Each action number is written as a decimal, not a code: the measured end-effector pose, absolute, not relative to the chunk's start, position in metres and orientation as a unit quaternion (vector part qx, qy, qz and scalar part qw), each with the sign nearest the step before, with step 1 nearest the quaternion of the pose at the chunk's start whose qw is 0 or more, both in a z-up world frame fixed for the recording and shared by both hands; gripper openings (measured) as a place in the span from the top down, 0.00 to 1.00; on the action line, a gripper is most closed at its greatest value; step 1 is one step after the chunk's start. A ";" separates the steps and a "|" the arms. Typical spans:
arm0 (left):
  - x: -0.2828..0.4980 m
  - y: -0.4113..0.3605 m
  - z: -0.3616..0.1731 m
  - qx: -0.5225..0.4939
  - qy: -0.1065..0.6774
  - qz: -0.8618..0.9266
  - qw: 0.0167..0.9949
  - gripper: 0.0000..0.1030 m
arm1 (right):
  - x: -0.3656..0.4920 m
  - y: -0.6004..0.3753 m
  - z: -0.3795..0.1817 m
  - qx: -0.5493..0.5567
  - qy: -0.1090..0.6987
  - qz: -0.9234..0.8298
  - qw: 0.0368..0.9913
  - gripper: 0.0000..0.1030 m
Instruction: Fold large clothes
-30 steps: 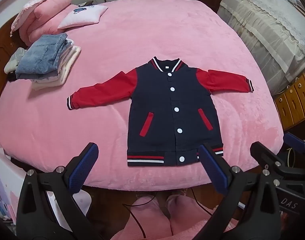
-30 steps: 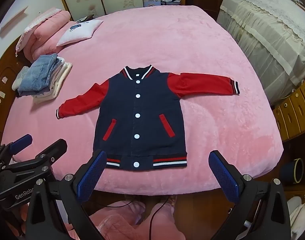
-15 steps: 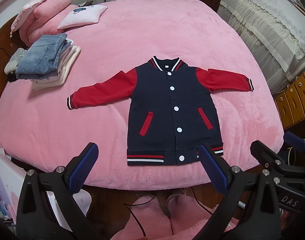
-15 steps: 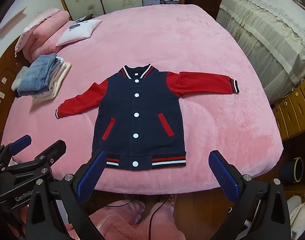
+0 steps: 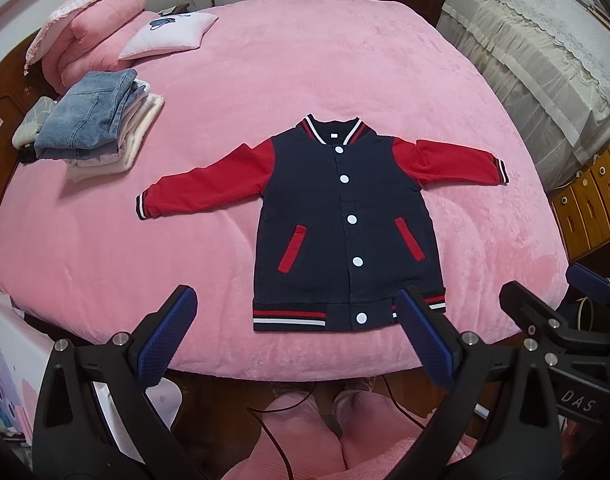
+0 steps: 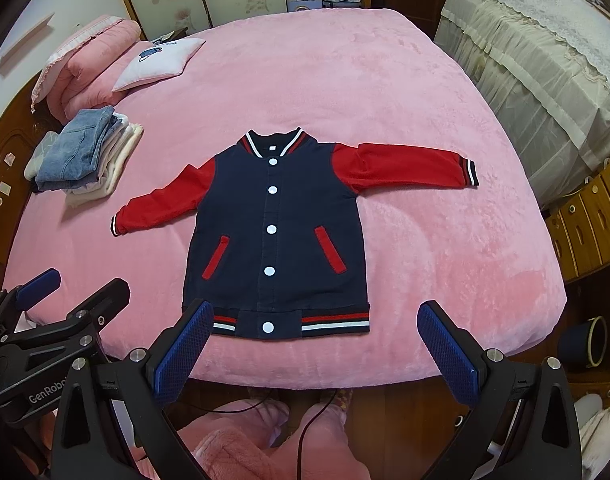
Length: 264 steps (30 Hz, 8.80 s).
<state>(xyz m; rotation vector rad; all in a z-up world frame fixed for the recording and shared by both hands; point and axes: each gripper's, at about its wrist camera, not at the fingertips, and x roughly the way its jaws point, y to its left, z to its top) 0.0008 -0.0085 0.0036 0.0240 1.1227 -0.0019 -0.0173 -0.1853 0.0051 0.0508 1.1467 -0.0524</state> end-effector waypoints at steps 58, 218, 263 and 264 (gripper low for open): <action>-0.039 0.100 -0.147 -0.333 0.610 0.122 0.708 0.04 | -0.002 -0.202 -0.091 -0.054 0.614 -0.007 0.787 0.00; 0.321 0.003 -0.382 -0.131 0.580 -0.061 0.802 0.99 | 0.337 -0.105 -0.357 0.216 0.534 0.049 0.816 1.00; 0.161 -0.156 -0.330 -0.111 0.670 0.047 0.732 0.43 | 0.199 -0.424 -0.357 0.473 0.497 -0.135 0.715 0.61; 0.160 -0.160 -0.329 -0.108 0.672 0.045 0.731 0.43 | 0.202 -0.434 -0.357 0.476 0.491 -0.141 0.716 0.61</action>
